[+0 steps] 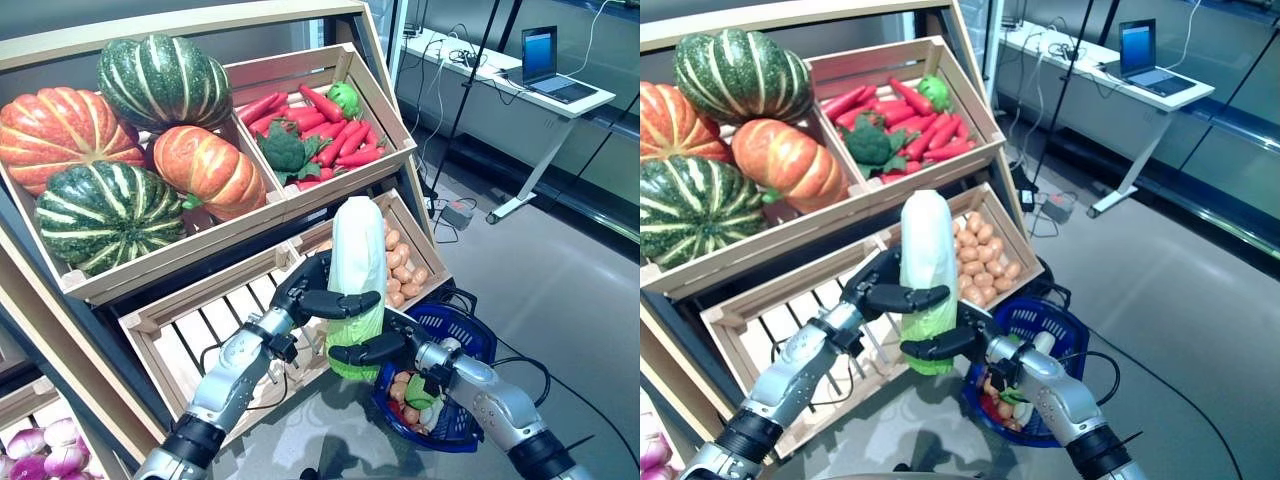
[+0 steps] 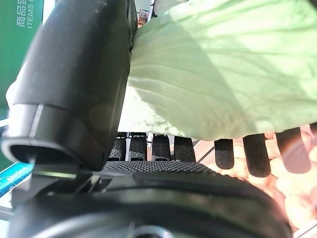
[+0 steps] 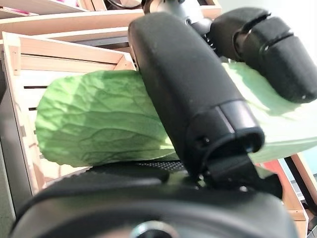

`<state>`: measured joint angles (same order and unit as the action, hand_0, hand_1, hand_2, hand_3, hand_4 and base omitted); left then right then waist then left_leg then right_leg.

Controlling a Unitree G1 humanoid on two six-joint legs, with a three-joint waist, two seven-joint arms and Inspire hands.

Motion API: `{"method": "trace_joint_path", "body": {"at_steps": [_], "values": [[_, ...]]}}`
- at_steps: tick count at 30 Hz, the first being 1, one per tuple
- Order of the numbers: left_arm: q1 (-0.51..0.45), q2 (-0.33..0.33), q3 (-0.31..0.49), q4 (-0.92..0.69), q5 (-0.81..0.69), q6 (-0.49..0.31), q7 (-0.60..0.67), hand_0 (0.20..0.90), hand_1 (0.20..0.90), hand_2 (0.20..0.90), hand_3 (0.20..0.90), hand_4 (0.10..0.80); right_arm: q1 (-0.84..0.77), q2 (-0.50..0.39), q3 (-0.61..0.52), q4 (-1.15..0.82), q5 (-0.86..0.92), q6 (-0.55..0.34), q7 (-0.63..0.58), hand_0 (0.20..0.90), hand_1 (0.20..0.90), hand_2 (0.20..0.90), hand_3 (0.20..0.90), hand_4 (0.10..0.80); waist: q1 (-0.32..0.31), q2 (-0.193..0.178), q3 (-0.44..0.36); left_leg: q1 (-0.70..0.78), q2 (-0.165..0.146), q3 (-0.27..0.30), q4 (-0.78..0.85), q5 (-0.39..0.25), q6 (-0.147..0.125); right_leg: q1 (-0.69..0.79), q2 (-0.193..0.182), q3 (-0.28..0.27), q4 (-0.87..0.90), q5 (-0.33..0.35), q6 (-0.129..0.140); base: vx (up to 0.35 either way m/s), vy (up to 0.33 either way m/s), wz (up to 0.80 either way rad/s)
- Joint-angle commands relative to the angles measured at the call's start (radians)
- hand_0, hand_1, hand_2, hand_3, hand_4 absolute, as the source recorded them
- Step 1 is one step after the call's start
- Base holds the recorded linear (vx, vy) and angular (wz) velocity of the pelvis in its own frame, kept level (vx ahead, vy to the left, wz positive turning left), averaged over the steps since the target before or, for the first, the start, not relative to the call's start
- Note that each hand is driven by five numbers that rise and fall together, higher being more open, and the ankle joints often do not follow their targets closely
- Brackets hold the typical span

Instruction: Put vegetables into the basket

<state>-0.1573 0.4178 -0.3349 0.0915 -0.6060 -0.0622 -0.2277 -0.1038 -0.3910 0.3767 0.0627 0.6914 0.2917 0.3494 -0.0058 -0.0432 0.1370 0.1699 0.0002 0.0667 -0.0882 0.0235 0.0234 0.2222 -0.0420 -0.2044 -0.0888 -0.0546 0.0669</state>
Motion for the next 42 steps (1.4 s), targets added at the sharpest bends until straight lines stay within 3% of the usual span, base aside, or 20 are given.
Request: {"method": "trace_joint_path", "body": {"at_steps": [1, 5, 6, 8, 22, 23, 24, 25, 37, 42], "values": [[-0.122, -0.073, -0.023, -0.098, -0.103, -0.093, -0.055, 0.3, 0.3, 0.3, 0.3, 0.4, -0.123, 0.062, 0.015, 0.008, 0.127, -0.078, -0.009, 0.9, 0.9, 0.9, 0.9, 0.8, 0.013, 0.007, -0.068, 0.012, -0.004, -0.004, 0.001, -0.104, 0.006, -0.013, 0.016, -0.004, 0.002, 0.003, -0.051, 0.0, 0.0, 0.0], [-0.132, -0.078, -0.056, -0.092, -0.095, -0.085, -0.061, 0.3, 0.3, 0.3, 0.3, 0.4, -0.141, 0.073, 0.027, 0.016, 0.152, -0.098, -0.022, 0.9, 0.9, 0.9, 0.9, 0.8, 0.015, 0.006, -0.069, 0.012, -0.004, -0.004, 0.001, -0.105, 0.007, -0.013, 0.016, -0.003, 0.002, 0.003, -0.051, 0.0, 0.0, 0.0], [-0.132, -0.079, -0.062, -0.089, -0.093, -0.083, -0.064, 0.3, 0.3, 0.3, 0.3, 0.4, -0.144, 0.075, 0.027, 0.017, 0.159, -0.106, -0.026, 0.535, 0.535, 0.535, 0.535, 0.557, 0.015, 0.005, -0.069, 0.012, -0.004, -0.004, 0.001, -0.105, 0.007, -0.013, 0.016, -0.003, 0.002, 0.003, -0.05, 0.0, 0.0, 0.0], [-0.132, -0.08, -0.075, -0.087, -0.094, -0.063, -0.069, 0.3, 0.3, 0.3, 0.3, 0.4, -0.154, 0.082, 0.021, 0.011, 0.173, -0.118, -0.045, 0.3, 0.3, 0.3, 0.3, 0.4, 0.014, 0.005, -0.07, 0.013, -0.004, -0.004, 0.001, -0.106, 0.008, -0.014, 0.016, -0.001, 0.002, 0.003, -0.049, 0.0, 0.0, 0.0], [-0.065, -0.057, -0.102, -0.025, -0.072, -0.05, -0.081, 0.3, 0.3, 0.3, 0.3, 0.4, -0.173, 0.053, -0.044, -0.021, 0.189, -0.173, -0.093, 0.3, 0.3, 0.3, 0.3, 0.4, 0.015, 0.002, -0.068, 0.011, 0.001, 0.011, 0.001, -0.107, 0.011, -0.023, 0.017, 0.008, 0.002, 0.006, -0.046, 0.0, 0.0, 0.0], [-0.063, -0.056, -0.098, -0.026, -0.072, -0.047, -0.081, 0.378, 0.378, 0.378, 0.378, 0.452, -0.171, 0.049, -0.047, -0.02, 0.186, -0.176, -0.092, 0.3, 0.3, 0.3, 0.3, 0.4, 0.015, 0.002, -0.067, 0.01, 0.002, 0.011, 0.001, -0.107, 0.011, -0.024, 0.017, 0.008, 0.002, 0.007, -0.046, 0.0, 0.0, 0.0], [-0.062, -0.054, -0.093, -0.026, -0.07, -0.037, -0.081, 0.768, 0.768, 0.768, 0.768, 0.712, -0.17, 0.046, -0.05, -0.02, 0.182, -0.177, -0.093, 0.3, 0.3, 0.3, 0.3, 0.4, 0.015, 0.002, -0.068, 0.01, 0.002, 0.012, 0.001, -0.107, 0.012, -0.024, 0.016, 0.007, 0.002, 0.007, -0.046, 0.0, 0.0, 0.0], [-0.061, -0.054, -0.092, -0.026, -0.068, -0.033, -0.079, 0.9, 0.9, 0.9, 0.9, 0.8, -0.169, 0.044, -0.051, -0.022, 0.179, -0.177, -0.094, 0.3, 0.3, 0.3, 0.3, 0.4, 0.015, 0.002, -0.068, 0.009, 0.002, 0.013, 0.001, -0.107, 0.012, -0.025, 0.016, 0.007, 0.002, 0.007, -0.046, 0.0, 0.0, 0.0], [-0.024, -0.035, -0.023, -0.029, -0.044, -0.034, -0.06, 0.9, 0.9, 0.9, 0.9, 0.8, -0.102, 0.009, -0.094, -0.004, 0.139, -0.168, -0.087, 0.3, 0.3, 0.3, 0.3, 0.4, 0.01, 0.007, -0.066, 0.01, 0.004, 0.019, 0.001, -0.106, 0.011, -0.027, 0.015, 0.012, 0.002, 0.008, -0.045, 0.001, 0.0, 0.0], [0.01, -0.016, 0.051, -0.005, -0.021, -0.06, -0.045, 0.9, 0.9, 0.9, 0.9, 0.8, -0.035, -0.007, -0.146, 0.028, 0.135, -0.169, -0.091, 0.3, 0.3, 0.3, 0.3, 0.4, 0.004, 0.007, -0.064, 0.01, 0.007, 0.028, 0.001, -0.107, 0.012, -0.031, 0.016, 0.021, 0.002, 0.008, -0.046, 0.009, -0.002, -0.04]]}}
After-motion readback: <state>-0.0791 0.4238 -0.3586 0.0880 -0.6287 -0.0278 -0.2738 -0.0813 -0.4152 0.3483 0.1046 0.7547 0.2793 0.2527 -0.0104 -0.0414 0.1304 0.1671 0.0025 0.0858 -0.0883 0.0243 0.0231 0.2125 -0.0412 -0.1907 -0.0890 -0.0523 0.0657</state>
